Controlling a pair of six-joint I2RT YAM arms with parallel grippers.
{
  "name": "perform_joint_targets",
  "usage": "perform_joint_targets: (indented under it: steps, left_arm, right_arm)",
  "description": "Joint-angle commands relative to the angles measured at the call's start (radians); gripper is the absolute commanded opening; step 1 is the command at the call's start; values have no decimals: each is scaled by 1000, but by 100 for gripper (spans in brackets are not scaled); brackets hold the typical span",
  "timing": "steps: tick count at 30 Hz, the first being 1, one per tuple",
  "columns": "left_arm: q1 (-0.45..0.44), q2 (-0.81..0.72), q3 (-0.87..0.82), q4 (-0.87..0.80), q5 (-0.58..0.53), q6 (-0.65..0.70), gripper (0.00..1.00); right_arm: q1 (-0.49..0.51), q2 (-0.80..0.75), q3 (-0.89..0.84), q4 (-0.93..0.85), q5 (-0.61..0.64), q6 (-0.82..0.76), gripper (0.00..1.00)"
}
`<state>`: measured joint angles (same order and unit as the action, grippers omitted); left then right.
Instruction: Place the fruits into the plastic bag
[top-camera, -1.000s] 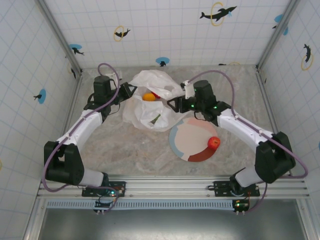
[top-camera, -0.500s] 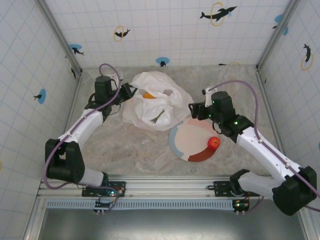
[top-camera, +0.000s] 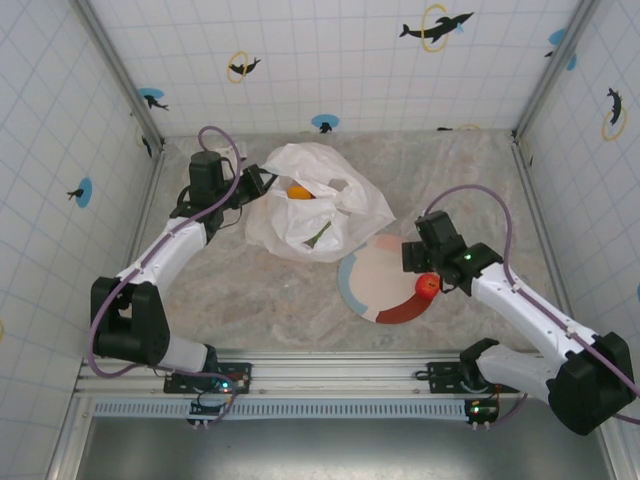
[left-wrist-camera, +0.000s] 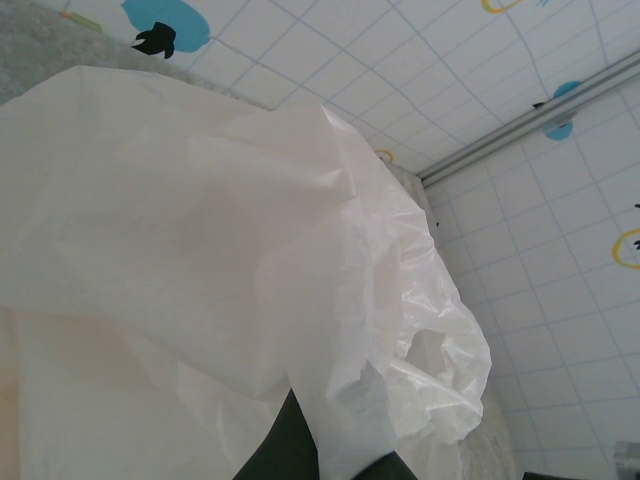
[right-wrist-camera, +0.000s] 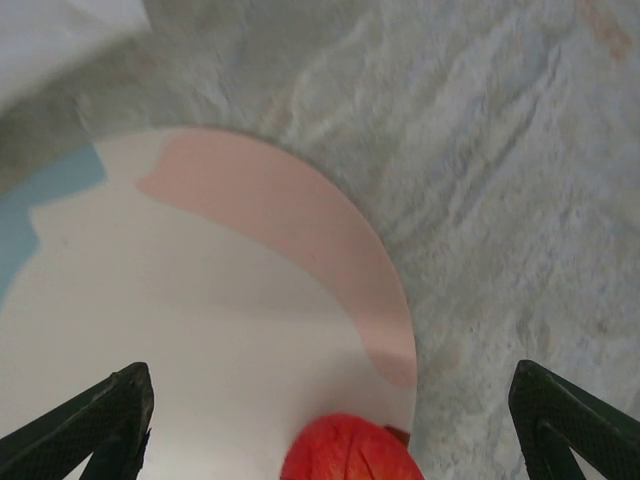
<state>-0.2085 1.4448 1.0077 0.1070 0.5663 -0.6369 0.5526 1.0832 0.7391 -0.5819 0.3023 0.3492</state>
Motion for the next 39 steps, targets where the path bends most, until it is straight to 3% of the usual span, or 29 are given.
perform_joint_targets:
  steps: [1, 11, 27, 39]
  left_arm:
    - [2, 7, -2, 19, 12, -12, 0]
    - [-4, 7, 2, 11, 6, -8, 0]
    - [-5, 11, 4, 3, 4, -5, 0]
    - [-5, 15, 4, 3, 4, -8, 0]
  right_arm:
    - [5, 2, -50, -20, -28, 45, 95]
    - [1, 87, -117, -9, -71, 55, 99]
    - [5, 96, -160, 40, -92, 38, 70]
    - [52, -46, -41, 160, -131, -7, 53]
